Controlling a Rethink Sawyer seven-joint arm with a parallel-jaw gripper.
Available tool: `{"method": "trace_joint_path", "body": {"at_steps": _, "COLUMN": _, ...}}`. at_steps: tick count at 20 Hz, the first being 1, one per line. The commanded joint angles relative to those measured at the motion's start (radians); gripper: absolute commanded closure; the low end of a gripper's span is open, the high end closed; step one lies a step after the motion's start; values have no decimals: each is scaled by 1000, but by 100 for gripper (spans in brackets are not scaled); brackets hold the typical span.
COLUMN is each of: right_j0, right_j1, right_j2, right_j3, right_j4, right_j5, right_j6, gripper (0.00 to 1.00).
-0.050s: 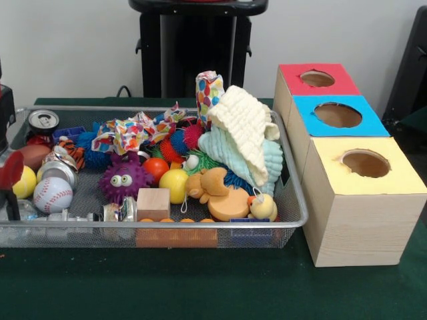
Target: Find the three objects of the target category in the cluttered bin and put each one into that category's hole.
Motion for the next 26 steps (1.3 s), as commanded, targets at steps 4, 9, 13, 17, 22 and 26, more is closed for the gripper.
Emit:
{"method": "trace_joint_path", "body": {"at_steps": 4, "right_j0": -8, "right_j1": -2, "right_j2": -15, "right_j3": 92, "right_j4": -11, "right_j5": 30, "right_j6": -113, "gripper": 0}}
{"method": "trace_joint_path", "body": {"at_steps": 9, "right_j0": 8, "right_j1": -1, "right_j2": -51, "right_j3": 88, "right_j4": -14, "right_j5": 70, "right_j6": -79, "gripper": 0}}
{"method": "trace_joint_path", "body": {"at_steps": 13, "right_j0": 9, "right_j1": 6, "right_j2": -71, "right_j3": 105, "right_j4": -13, "right_j5": 67, "right_j6": -53, "gripper": 0}}
{"method": "trace_joint_path", "body": {"at_steps": 17, "right_j0": 5, "right_j1": 2, "right_j2": -86, "right_j3": 141, "right_j4": -10, "right_j5": 41, "right_j6": -30, "gripper": 0}}
{"method": "trace_joint_path", "body": {"at_steps": 22, "right_j0": 8, "right_j1": 6, "right_j2": -89, "right_j3": 151, "right_j4": -4, "right_j5": 12, "right_j6": -22, "gripper": 0}}
{"method": "trace_joint_path", "body": {"at_steps": 26, "right_j0": 6, "right_j1": 11, "right_j2": -90, "right_j3": 175, "right_j4": -5, "right_j5": -26, "right_j6": -8, "gripper": 0}}
